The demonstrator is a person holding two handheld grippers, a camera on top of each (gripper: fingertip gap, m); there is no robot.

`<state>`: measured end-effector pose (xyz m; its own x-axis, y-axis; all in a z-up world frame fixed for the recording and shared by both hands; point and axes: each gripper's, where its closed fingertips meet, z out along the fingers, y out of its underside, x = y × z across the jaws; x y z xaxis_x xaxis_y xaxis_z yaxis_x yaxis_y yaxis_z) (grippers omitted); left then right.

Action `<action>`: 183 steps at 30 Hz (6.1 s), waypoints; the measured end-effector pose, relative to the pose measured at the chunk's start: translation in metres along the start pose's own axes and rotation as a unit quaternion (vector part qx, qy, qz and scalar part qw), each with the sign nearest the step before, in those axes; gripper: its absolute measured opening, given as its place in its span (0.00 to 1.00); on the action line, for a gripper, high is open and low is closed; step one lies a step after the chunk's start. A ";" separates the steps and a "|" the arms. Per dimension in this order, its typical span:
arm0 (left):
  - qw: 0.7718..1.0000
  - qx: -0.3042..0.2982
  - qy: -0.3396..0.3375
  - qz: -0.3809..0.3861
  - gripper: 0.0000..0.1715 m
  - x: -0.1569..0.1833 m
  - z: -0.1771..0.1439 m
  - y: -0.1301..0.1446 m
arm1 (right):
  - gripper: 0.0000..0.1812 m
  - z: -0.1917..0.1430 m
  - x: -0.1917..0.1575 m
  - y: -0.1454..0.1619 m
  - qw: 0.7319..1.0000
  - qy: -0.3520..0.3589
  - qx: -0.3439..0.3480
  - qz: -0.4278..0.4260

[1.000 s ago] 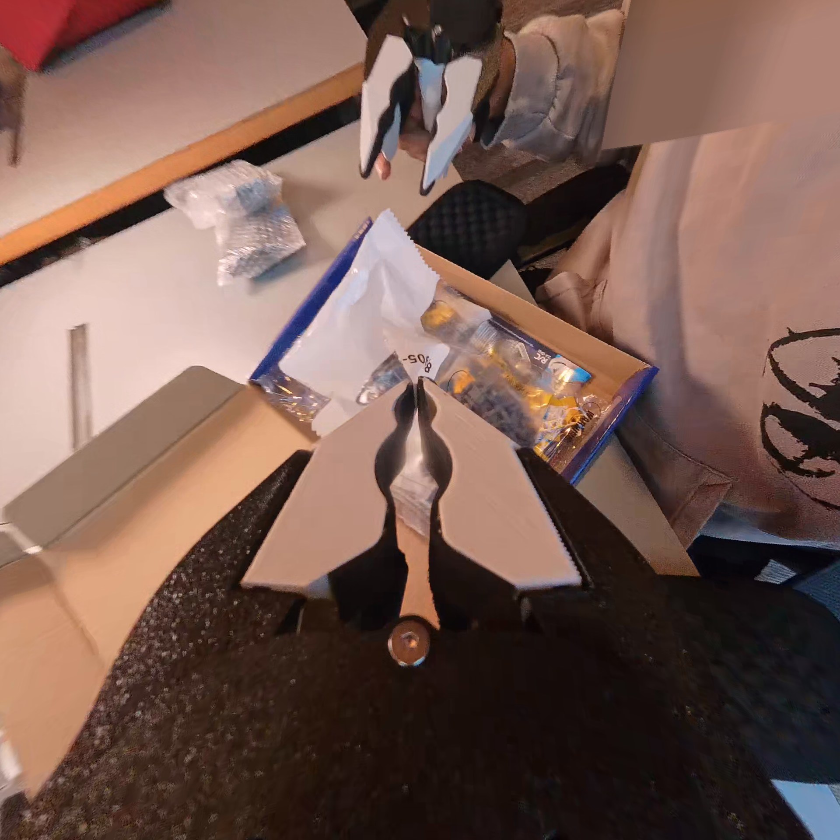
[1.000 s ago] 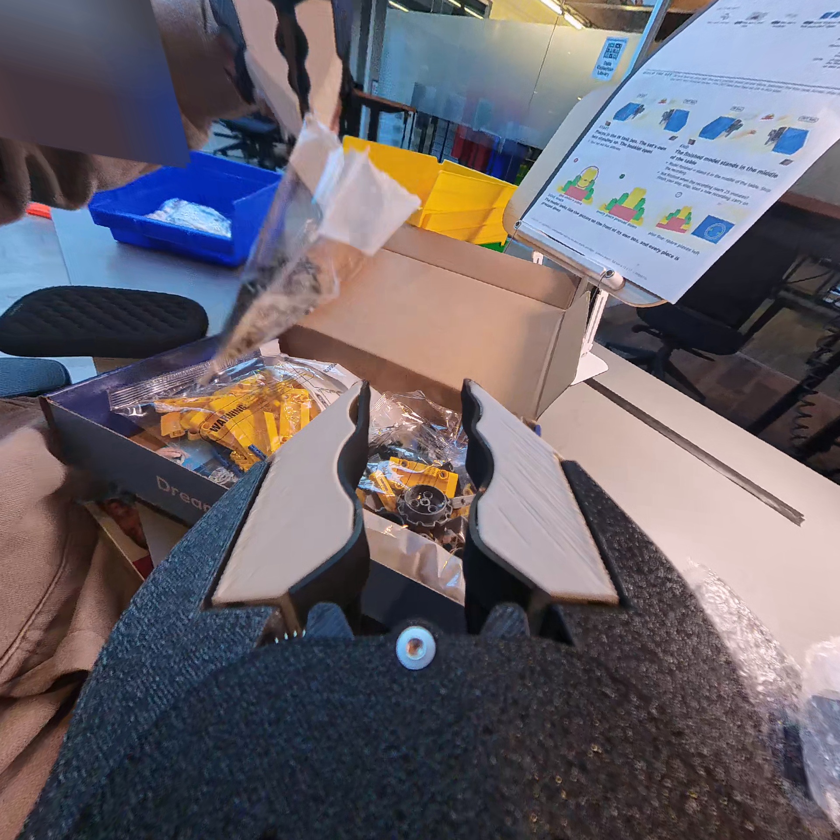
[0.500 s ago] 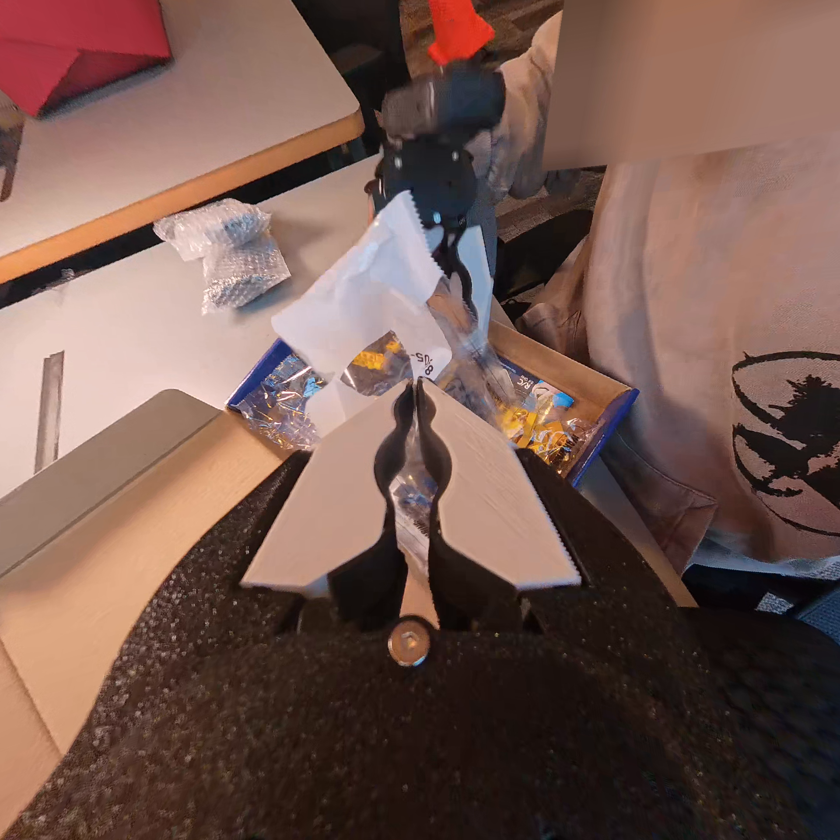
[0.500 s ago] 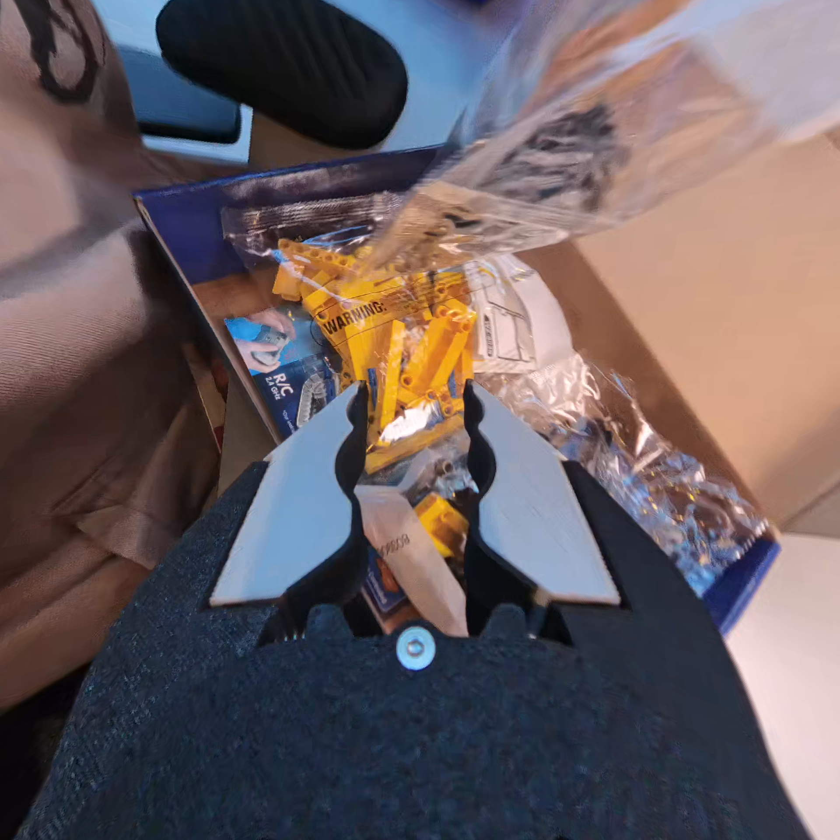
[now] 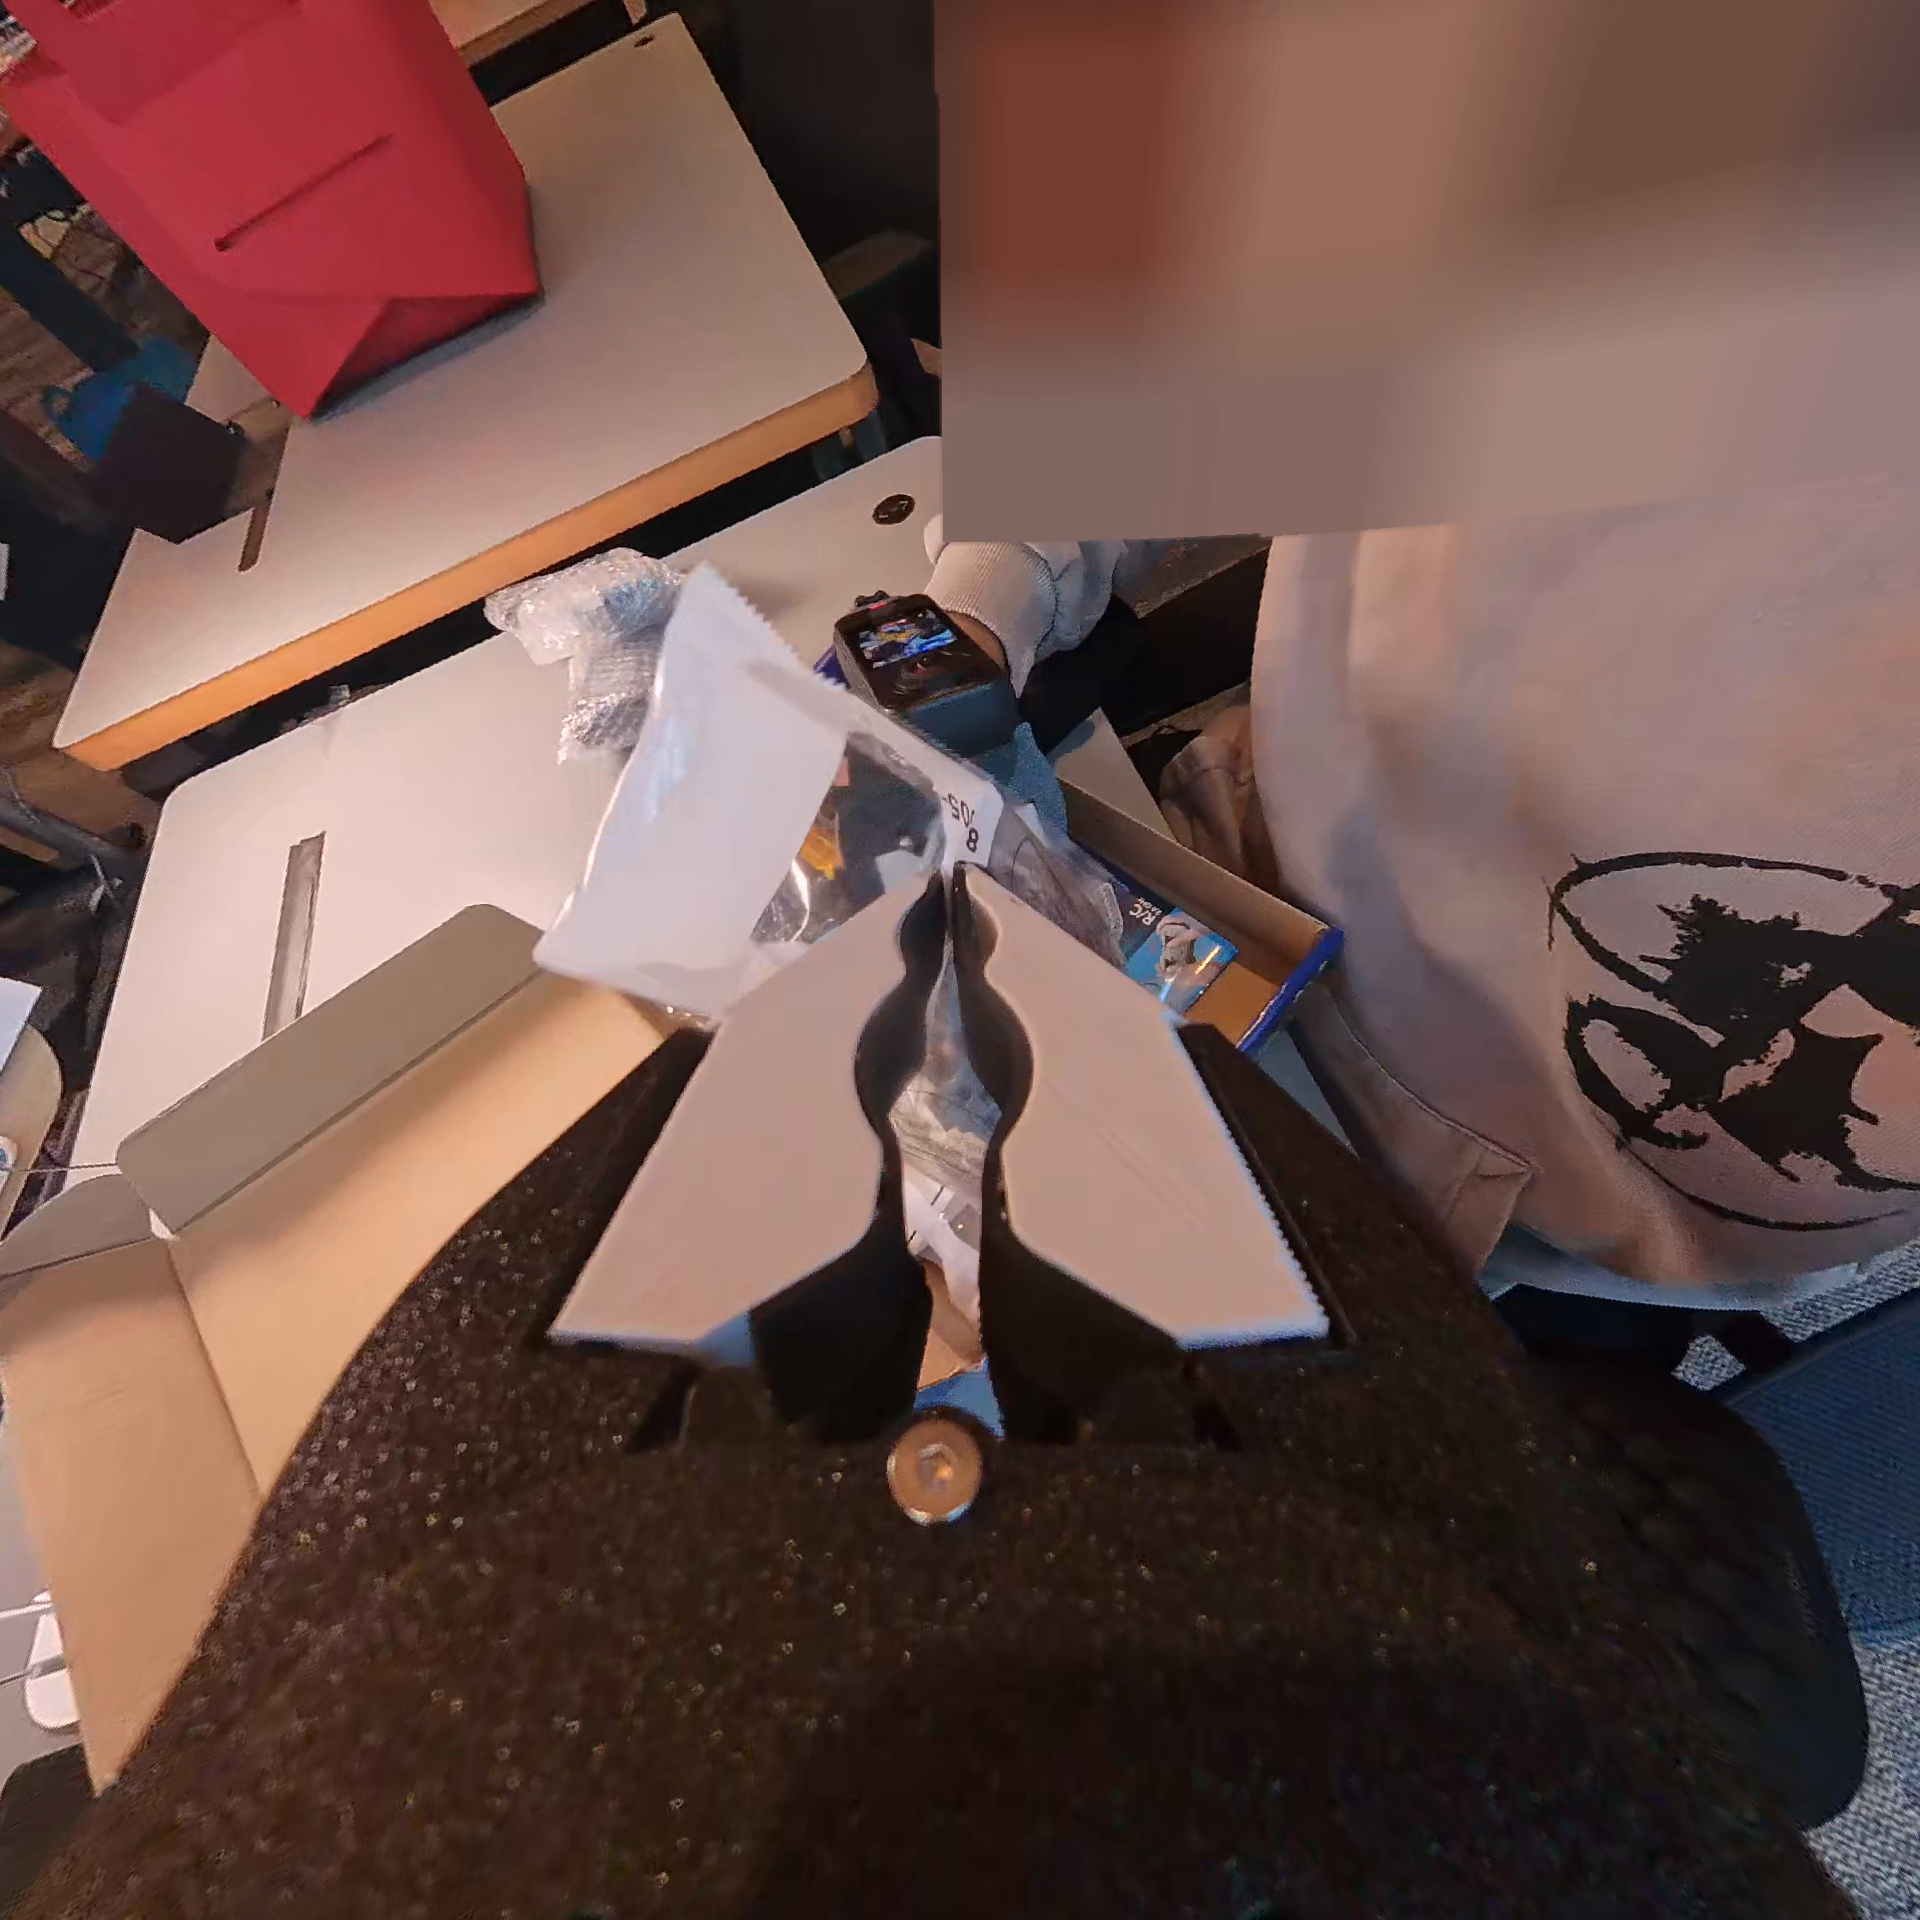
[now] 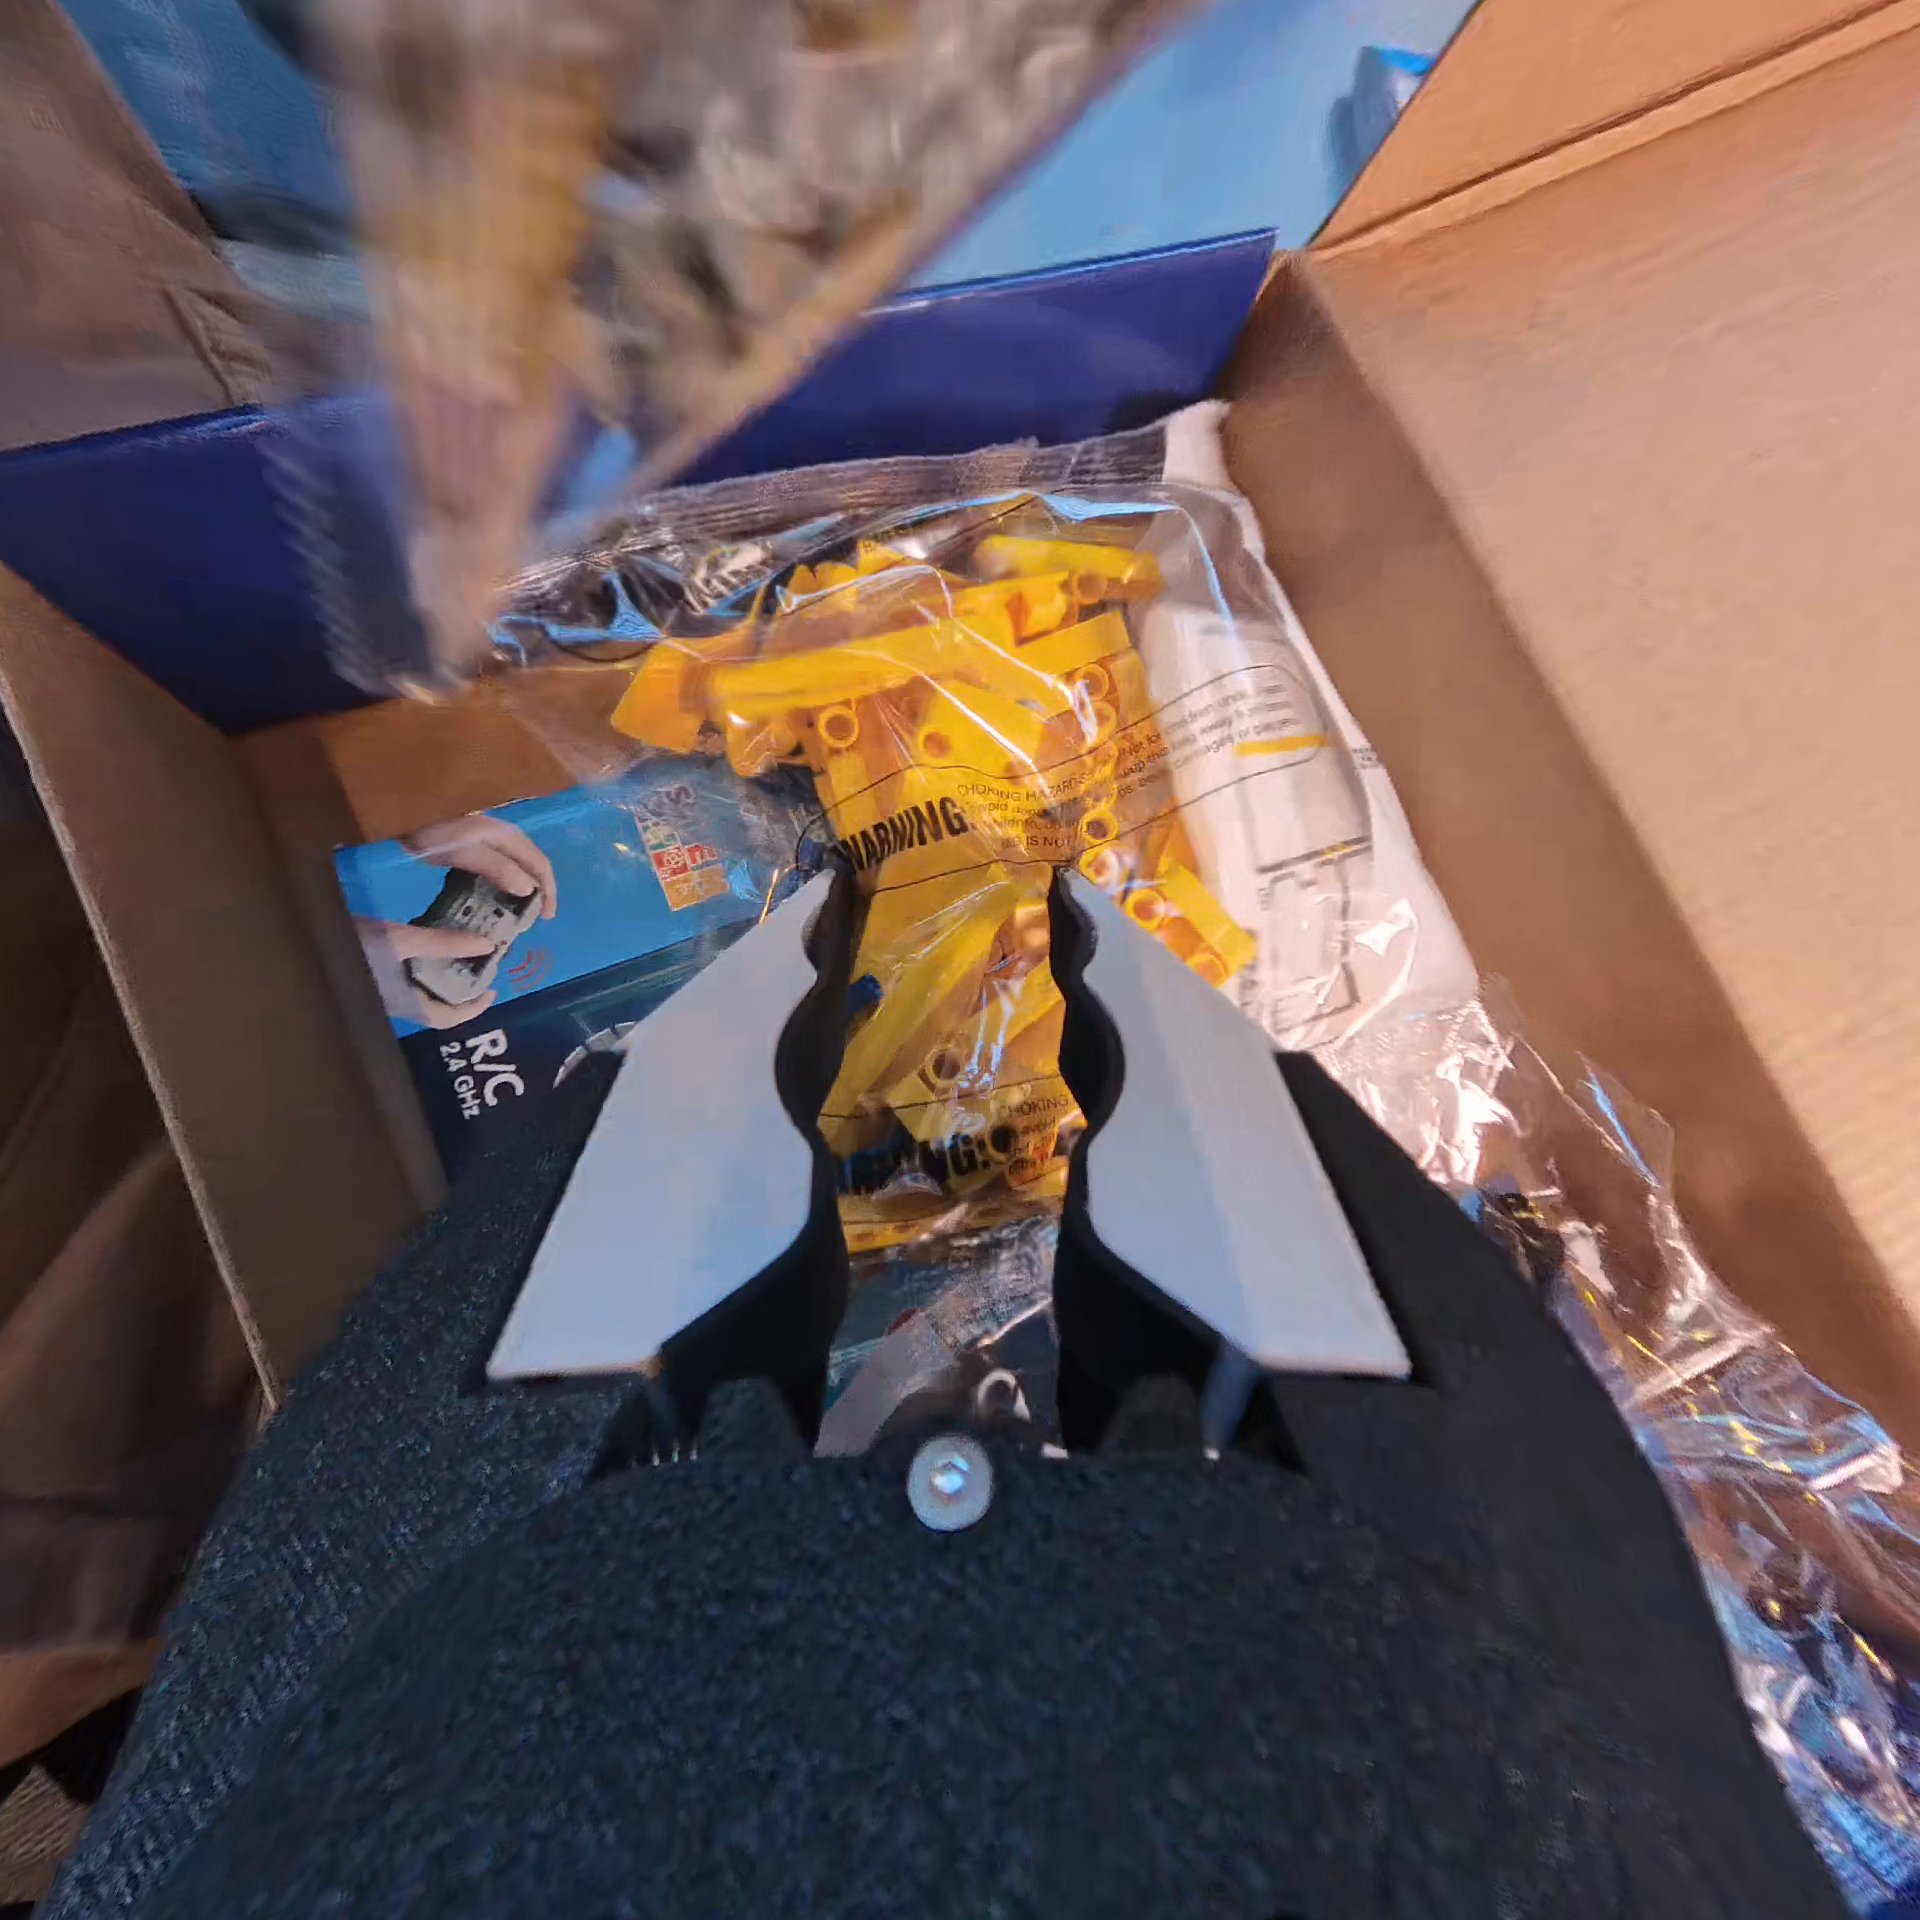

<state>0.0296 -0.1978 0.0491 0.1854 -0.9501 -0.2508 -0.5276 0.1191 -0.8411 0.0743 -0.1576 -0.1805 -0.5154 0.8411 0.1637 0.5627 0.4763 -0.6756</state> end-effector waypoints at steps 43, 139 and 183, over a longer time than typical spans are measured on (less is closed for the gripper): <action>0.943 -0.247 0.006 -0.223 0.06 0.004 0.155 0.160 | 0.00 -0.073 -0.010 0.067 0.987 0.017 -0.160 -0.026; 0.803 -0.315 -0.229 -0.451 0.00 0.080 -0.317 0.256 | 0.21 -0.200 0.062 -0.010 0.904 0.182 0.355 0.154; 0.920 -0.142 -0.062 -0.359 0.15 -0.029 0.068 0.149 | 0.00 -0.043 0.105 0.026 0.975 -0.121 -0.014 0.187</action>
<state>0.0025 -0.1332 -0.1014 0.6544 -0.7123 0.2537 -0.4243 -0.6236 -0.6565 0.0624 -0.0461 -0.1498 -0.4066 0.8741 -0.2658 0.7559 0.1585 -0.6352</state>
